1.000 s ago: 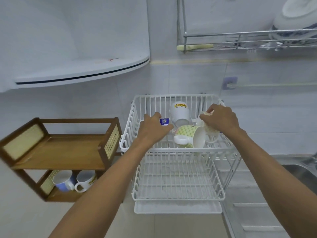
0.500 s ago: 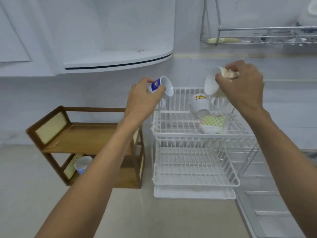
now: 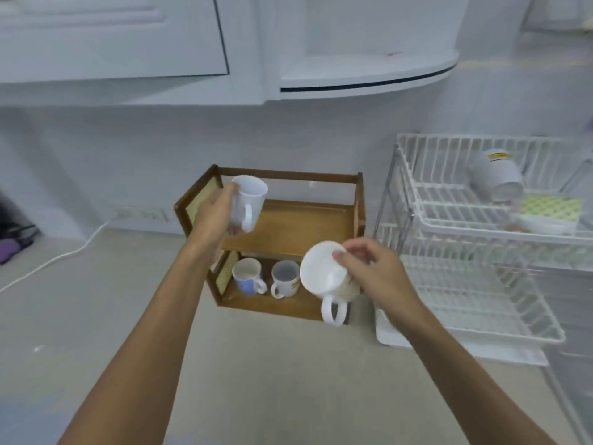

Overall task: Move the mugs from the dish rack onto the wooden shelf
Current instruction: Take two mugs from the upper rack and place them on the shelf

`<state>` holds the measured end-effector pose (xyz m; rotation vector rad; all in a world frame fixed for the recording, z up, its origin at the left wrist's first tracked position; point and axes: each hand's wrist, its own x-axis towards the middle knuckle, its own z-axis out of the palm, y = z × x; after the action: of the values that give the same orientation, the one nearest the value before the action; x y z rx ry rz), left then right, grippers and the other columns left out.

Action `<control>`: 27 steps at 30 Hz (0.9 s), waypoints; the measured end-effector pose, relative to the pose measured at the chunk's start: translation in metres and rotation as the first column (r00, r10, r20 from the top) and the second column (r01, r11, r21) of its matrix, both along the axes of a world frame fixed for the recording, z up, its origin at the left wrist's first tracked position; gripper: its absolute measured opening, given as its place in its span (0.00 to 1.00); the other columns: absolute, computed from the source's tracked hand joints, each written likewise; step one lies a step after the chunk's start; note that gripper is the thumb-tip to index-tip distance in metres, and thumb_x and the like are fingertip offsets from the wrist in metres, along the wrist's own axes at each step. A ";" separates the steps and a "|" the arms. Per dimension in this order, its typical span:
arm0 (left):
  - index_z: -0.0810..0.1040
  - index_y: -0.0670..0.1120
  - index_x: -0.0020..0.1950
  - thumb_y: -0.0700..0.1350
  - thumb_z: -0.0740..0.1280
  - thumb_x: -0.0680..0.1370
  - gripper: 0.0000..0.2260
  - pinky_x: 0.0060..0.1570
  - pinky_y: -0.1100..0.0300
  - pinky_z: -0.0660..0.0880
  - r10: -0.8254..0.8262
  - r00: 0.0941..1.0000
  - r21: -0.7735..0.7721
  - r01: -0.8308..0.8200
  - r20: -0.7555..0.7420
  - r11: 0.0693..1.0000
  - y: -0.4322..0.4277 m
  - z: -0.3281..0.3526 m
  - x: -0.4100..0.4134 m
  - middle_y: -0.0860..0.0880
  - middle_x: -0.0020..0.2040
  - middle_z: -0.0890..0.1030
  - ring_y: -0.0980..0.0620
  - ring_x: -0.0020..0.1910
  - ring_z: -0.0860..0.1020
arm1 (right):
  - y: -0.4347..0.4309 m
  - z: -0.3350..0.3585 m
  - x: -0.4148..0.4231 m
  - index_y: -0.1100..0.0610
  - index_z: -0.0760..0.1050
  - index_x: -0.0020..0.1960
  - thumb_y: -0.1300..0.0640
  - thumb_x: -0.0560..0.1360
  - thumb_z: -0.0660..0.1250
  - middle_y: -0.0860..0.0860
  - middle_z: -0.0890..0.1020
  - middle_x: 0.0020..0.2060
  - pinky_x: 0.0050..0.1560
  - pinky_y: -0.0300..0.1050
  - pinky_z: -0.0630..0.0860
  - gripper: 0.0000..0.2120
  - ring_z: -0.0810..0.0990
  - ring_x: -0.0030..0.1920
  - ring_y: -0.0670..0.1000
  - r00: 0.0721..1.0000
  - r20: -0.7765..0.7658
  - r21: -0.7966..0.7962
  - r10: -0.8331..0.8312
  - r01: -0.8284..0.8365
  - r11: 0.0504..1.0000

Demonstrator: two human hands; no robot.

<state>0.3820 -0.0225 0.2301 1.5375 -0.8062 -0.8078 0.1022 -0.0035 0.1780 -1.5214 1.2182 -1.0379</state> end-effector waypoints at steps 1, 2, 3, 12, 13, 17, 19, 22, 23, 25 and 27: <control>0.74 0.57 0.60 0.60 0.62 0.81 0.11 0.52 0.47 0.83 0.001 1.000 0.013 0.000 -0.019 1.000 -0.004 -0.008 0.010 0.49 0.56 0.79 0.46 0.54 0.80 | 0.000 -0.018 0.008 0.42 0.82 0.48 0.37 0.66 0.72 0.37 0.84 0.43 0.44 0.45 0.82 0.14 0.83 0.46 0.40 1.000 0.013 0.067 -0.004 0.003 0.998; 0.72 0.56 0.63 0.59 0.62 0.82 0.13 0.50 0.48 0.84 -0.009 0.999 0.025 0.010 -0.041 1.000 -0.009 -0.015 0.019 0.49 0.57 0.78 0.46 0.56 0.80 | -0.002 -0.035 0.015 0.42 0.82 0.47 0.39 0.67 0.73 0.40 0.85 0.42 0.41 0.45 0.82 0.12 0.83 0.46 0.43 0.999 0.034 0.139 -0.019 0.014 0.990; 0.72 0.56 0.64 0.59 0.62 0.82 0.14 0.48 0.49 0.84 -0.013 0.998 0.036 0.015 -0.064 0.999 -0.014 -0.020 0.026 0.48 0.59 0.78 0.46 0.56 0.80 | -0.004 -0.051 0.020 0.43 0.82 0.46 0.41 0.68 0.75 0.42 0.85 0.41 0.37 0.44 0.81 0.10 0.84 0.46 0.47 0.997 0.056 0.210 -0.045 0.032 0.977; 0.72 0.54 0.62 0.59 0.65 0.78 0.16 0.41 0.51 0.84 0.064 0.993 0.119 -0.051 -0.104 0.992 -0.074 -0.051 0.069 0.54 0.52 0.76 0.50 0.52 0.78 | -0.028 -0.172 0.061 0.47 0.80 0.42 0.49 0.72 0.75 0.41 0.84 0.36 0.30 0.31 0.72 0.05 0.82 0.39 0.40 0.974 0.017 0.348 -0.226 0.207 0.914; 0.72 0.55 0.62 0.59 0.66 0.78 0.16 0.41 0.51 0.84 0.077 0.992 0.128 -0.064 -0.097 0.990 -0.079 -0.052 0.071 0.54 0.52 0.76 0.50 0.52 0.78 | -0.030 -0.179 0.065 0.48 0.79 0.42 0.50 0.73 0.75 0.42 0.84 0.37 0.32 0.34 0.72 0.05 0.82 0.40 0.41 0.971 0.017 0.355 -0.237 0.216 0.910; 0.72 0.56 0.60 0.59 0.65 0.77 0.15 0.40 0.52 0.84 0.122 0.990 0.138 -0.112 -0.068 0.984 -0.100 -0.058 0.079 0.55 0.51 0.76 0.51 0.52 0.77 | -0.045 -0.200 0.077 0.49 0.76 0.43 0.54 0.75 0.73 0.45 0.84 0.41 0.38 0.39 0.71 0.06 0.81 0.43 0.43 0.955 -0.006 0.380 -0.297 0.277 0.883; 0.71 0.56 0.60 0.59 0.65 0.77 0.15 0.43 0.51 0.84 0.144 0.988 0.150 -0.135 -0.056 0.980 -0.108 -0.061 0.083 0.55 0.50 0.75 0.51 0.51 0.77 | -0.053 -0.207 0.081 0.49 0.76 0.44 0.54 0.75 0.73 0.45 0.83 0.41 0.37 0.37 0.71 0.06 0.80 0.42 0.42 0.950 -0.026 0.371 -0.311 0.298 0.879; 0.72 0.54 0.62 0.59 0.64 0.78 0.15 0.50 0.47 0.84 0.141 0.988 0.172 -0.129 -0.060 0.977 -0.121 -0.064 0.091 0.51 0.55 0.76 0.48 0.53 0.77 | -0.065 -0.217 0.088 0.52 0.77 0.49 0.53 0.75 0.73 0.44 0.83 0.40 0.39 0.37 0.71 0.06 0.80 0.42 0.42 0.946 -0.047 0.376 -0.321 0.315 0.872; 0.72 0.53 0.63 0.59 0.64 0.79 0.16 0.51 0.47 0.84 0.144 0.988 0.175 -0.131 -0.060 0.976 -0.124 -0.063 0.093 0.50 0.56 0.76 0.47 0.54 0.77 | -0.068 -0.219 0.090 0.52 0.78 0.49 0.53 0.75 0.73 0.44 0.83 0.41 0.39 0.37 0.71 0.07 0.80 0.43 0.43 0.945 -0.043 0.383 -0.325 0.316 0.868; 0.71 0.51 0.68 0.58 0.63 0.79 0.20 0.49 0.48 0.85 0.147 0.988 0.188 -0.134 -0.057 0.973 -0.132 -0.064 0.098 0.50 0.56 0.76 0.47 0.54 0.77 | -0.074 -0.223 0.095 0.53 0.78 0.51 0.53 0.75 0.73 0.43 0.82 0.42 0.40 0.35 0.70 0.07 0.80 0.44 0.42 0.941 -0.042 0.390 -0.336 0.325 0.862; 0.70 0.52 0.66 0.58 0.63 0.80 0.18 0.44 0.52 0.84 0.102 0.994 0.207 -0.092 -0.039 0.974 -0.136 -0.065 0.100 0.53 0.53 0.76 0.49 0.52 0.77 | -0.079 -0.227 0.099 0.53 0.78 0.53 0.53 0.75 0.72 0.43 0.82 0.43 0.40 0.33 0.69 0.09 0.79 0.44 0.41 0.937 -0.048 0.387 -0.346 0.337 0.858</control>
<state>0.4821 -0.1589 0.1648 1.7186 -0.6209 -0.8749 0.2011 -0.0829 -0.0494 -1.0010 1.6101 -0.9568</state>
